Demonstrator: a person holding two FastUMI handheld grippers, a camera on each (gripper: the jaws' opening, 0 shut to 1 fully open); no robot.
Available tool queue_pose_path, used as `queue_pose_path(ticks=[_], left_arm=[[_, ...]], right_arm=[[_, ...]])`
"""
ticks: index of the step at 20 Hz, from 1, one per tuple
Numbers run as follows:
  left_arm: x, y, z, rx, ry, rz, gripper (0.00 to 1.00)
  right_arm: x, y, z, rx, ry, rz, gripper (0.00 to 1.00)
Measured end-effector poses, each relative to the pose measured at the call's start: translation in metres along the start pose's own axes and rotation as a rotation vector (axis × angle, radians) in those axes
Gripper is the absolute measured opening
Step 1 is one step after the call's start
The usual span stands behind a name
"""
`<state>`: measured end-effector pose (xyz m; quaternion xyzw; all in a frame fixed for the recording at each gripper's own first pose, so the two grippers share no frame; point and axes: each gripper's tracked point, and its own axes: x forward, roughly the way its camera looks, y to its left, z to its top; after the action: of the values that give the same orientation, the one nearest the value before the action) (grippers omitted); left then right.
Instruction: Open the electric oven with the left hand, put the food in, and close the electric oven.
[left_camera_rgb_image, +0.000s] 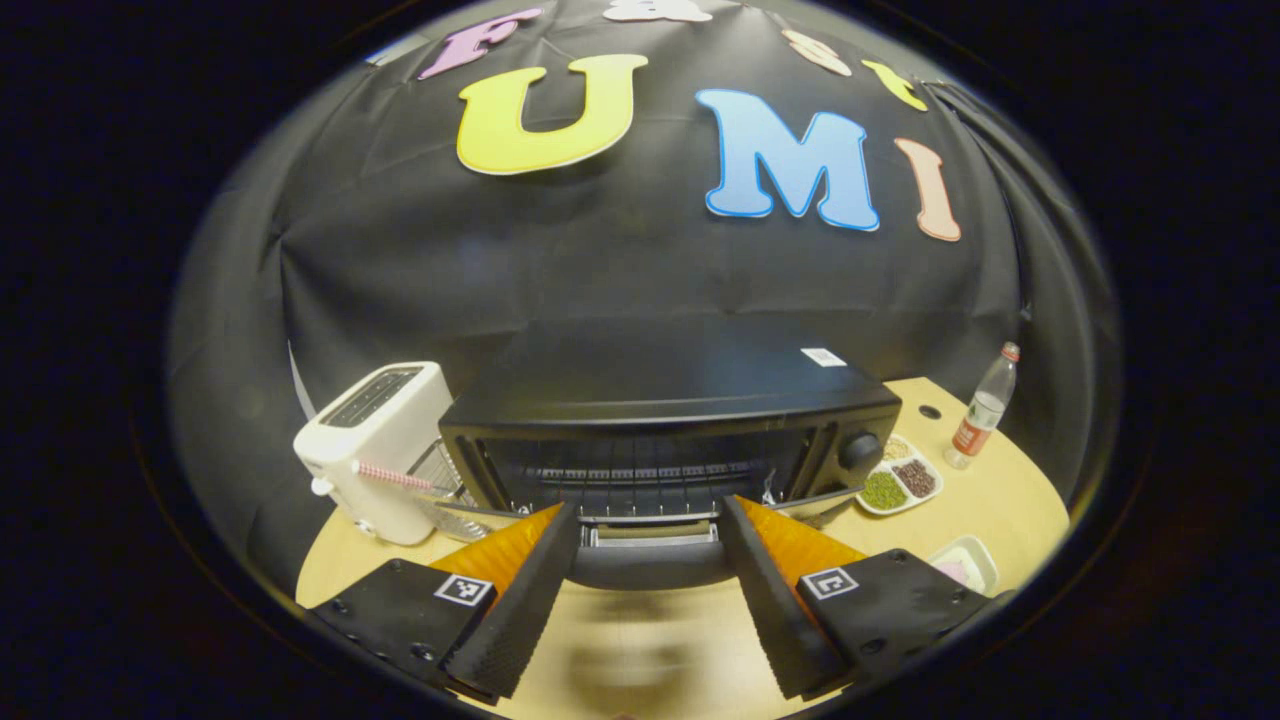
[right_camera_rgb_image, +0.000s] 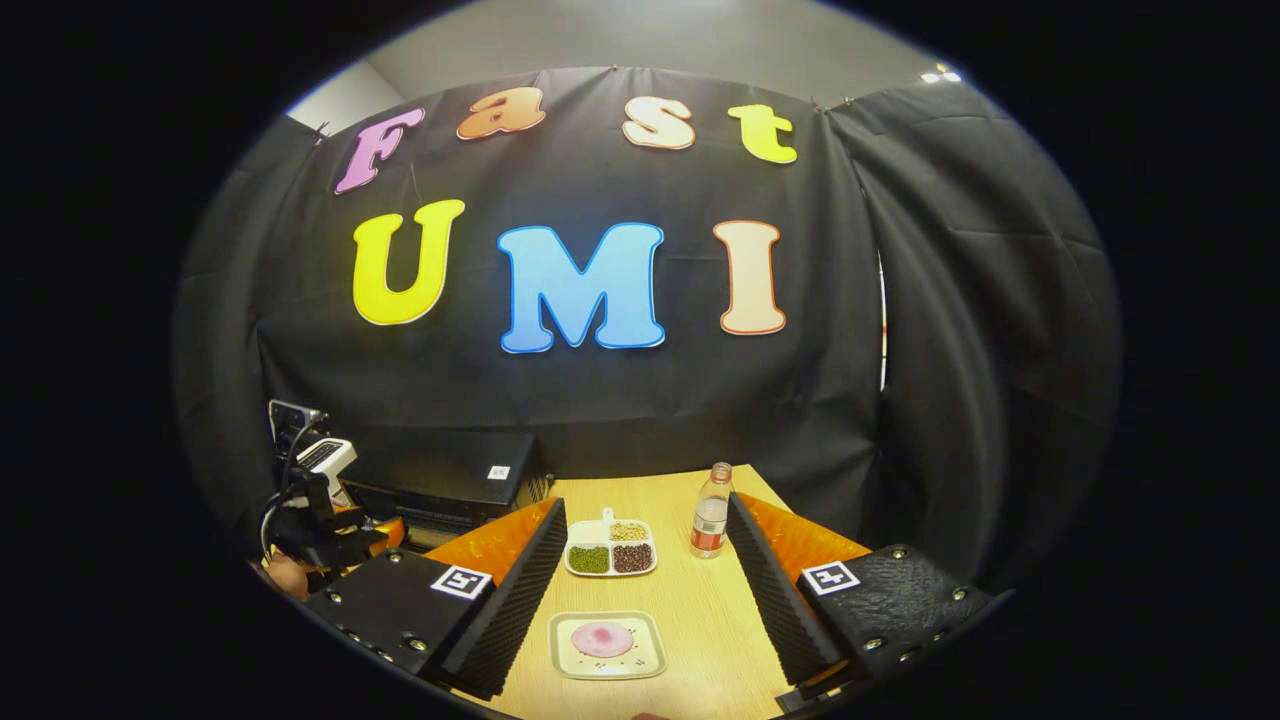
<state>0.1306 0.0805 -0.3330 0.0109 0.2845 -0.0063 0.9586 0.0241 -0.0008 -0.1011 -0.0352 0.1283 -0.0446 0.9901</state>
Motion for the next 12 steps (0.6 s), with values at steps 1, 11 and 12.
queue_pose_path(ticks=[1, 11, 12], left_arm=[[-0.003, -0.001, -0.005, 0.0, 0.003, -0.004, 0.97], [-0.022, -0.004, -0.054, 0.035, 0.026, -0.012, 0.96], [-0.024, -0.005, -0.062, 0.039, 0.035, -0.013, 1.0]], right_arm=[[0.0, 0.001, 0.0, -0.003, 0.001, 0.006, 0.97], [-0.004, 0.007, -0.011, -0.026, 0.042, 0.017, 0.97], [-0.005, 0.007, -0.013, -0.025, 0.045, 0.016, 0.97]])
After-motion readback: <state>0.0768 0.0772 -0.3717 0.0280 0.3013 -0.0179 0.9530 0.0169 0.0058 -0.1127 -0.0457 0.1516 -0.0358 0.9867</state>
